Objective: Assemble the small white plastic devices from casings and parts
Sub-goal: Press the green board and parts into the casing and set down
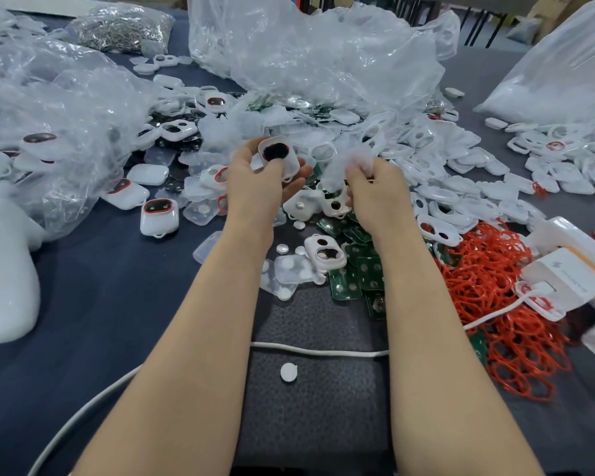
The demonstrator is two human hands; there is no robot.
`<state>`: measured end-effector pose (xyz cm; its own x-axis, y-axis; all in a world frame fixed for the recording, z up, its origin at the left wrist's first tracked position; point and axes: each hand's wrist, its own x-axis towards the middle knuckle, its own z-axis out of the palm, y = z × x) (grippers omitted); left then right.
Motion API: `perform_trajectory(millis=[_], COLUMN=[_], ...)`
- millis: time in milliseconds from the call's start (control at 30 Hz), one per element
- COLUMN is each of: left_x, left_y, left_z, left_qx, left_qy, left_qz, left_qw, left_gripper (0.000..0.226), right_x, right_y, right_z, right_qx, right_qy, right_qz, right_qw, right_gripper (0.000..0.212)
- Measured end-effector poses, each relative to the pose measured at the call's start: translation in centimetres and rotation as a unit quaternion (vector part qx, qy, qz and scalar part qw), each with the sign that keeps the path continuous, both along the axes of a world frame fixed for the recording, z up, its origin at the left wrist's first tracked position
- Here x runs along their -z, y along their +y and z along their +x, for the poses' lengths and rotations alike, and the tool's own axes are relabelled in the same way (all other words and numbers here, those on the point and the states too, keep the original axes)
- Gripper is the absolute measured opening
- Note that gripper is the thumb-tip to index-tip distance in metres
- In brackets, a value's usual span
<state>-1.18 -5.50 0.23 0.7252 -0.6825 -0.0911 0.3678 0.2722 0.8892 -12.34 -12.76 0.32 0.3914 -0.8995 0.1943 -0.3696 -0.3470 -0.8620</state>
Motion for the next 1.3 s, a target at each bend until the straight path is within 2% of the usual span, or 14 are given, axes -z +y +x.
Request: perform_trajectory(millis=[67,167,333,433,500,633,767,867,1100,1300], left_x=[0.0,0.3,0.4,0.6,0.6,0.6,0.6,0.8,0.5,0.5], left_y=[-0.1,-0.2,-0.3,-0.5,-0.6,-0.9,-1.2,-1.2,-1.0,-0.9], left_z=[-0.4,-1.1,-1.4,-1.4,-1.4,-1.2,-1.0,-1.0,-1.2,-1.4], left_qx=[0.017,0.043,0.075,0.076,0.078,0.079,0.08,0.087,0.121,0.129], left_qy=[-0.026,-0.072,-0.094,-0.072,-0.05,-0.022,0.011,0.004,-0.01,-0.039], left_qz=[0.007,0.026,0.044,0.051,0.05,0.056,0.075,0.065,0.075,0.09], left_qw=[1.0,0.996,0.992,0.993,0.994,0.995,0.994,0.994,0.99,0.987], left_gripper=[0.025,0.03,0.031,0.02,0.018,0.031,0.039,0.043,0.048,0.049], right_x=[-0.1,-0.2,-0.3,-0.3,-0.3,-0.5,-0.6,-0.5,-0.7,-0.2], right_y=[-0.2,-0.3,-0.4,-0.4,-0.2,-0.2,0.0,0.2,0.5,0.5], right_z=[-0.3,-0.5,-0.4,-0.3,-0.4,-0.7,-0.5,-0.3,-0.4,0.0], right_qx=[0.02,0.01,-0.037,-0.04,-0.028,-0.031,-0.072,-0.066,-0.065,-0.085], right_qy=[-0.063,-0.175,-0.19,-0.203,-0.191,-0.154,-0.104,-0.097,-0.12,-0.043], right_qz=[0.023,0.074,0.096,0.086,0.057,0.01,-0.014,-0.025,-0.029,-0.062], right_qw=[0.998,0.982,0.976,0.975,0.98,0.987,0.992,0.993,0.99,0.994], right_gripper=[0.007,0.014,0.014,0.018,0.019,0.005,0.014,0.02,0.008,0.007])
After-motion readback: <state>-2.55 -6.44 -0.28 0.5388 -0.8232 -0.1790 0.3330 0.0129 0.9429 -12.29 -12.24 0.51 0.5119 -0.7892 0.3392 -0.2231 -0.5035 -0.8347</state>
